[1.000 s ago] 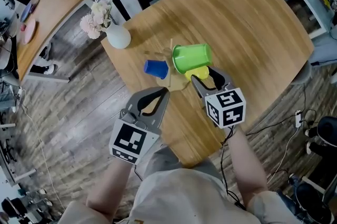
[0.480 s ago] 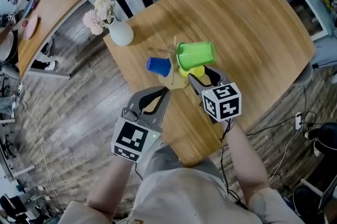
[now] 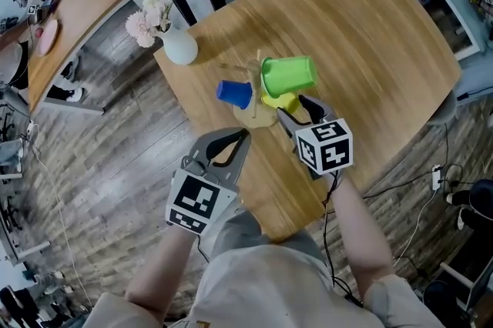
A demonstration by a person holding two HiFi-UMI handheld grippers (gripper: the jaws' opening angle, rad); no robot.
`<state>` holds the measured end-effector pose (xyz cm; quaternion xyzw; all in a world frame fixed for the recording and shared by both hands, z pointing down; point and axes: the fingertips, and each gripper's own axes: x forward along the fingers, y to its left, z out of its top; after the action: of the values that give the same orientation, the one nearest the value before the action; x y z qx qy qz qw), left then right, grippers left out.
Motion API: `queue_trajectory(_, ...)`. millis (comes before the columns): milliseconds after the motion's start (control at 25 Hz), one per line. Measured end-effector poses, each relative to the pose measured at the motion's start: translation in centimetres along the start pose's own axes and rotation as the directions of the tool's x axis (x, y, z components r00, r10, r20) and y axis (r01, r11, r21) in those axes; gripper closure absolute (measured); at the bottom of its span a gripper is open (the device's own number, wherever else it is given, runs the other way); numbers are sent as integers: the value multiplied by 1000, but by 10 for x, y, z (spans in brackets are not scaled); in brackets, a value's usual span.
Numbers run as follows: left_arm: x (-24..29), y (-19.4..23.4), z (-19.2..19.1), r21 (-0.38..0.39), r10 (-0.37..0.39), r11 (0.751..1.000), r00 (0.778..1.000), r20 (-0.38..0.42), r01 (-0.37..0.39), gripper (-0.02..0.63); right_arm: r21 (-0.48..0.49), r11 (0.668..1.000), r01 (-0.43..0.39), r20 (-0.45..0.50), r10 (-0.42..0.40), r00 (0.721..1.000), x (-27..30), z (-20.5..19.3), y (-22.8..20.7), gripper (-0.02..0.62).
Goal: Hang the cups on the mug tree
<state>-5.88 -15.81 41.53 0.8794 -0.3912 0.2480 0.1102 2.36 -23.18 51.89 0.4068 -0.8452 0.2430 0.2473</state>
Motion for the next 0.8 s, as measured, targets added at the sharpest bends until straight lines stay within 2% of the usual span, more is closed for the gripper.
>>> queue_trajectory(280,-9,-13,10,24,-8,1000,1000,19,8,603,7,1000,30,40,-30,999,-34,6,3,345)
queue_trajectory(520,-29,-22,23,50,5,999,999,50,-8,603,-3,998,55,106,-54,993,-77,21,13,381)
queue_trajectory(680,-45,-25,33,64,18,998,997,73,-23,603,-81,990,118,162,-104,981,-114,42,25,443)
queue_trajectory(800,-58,-25,41,71,35,997,995,95,-41,603,-144,979,144,208,-112,972,-140,60,41,454)
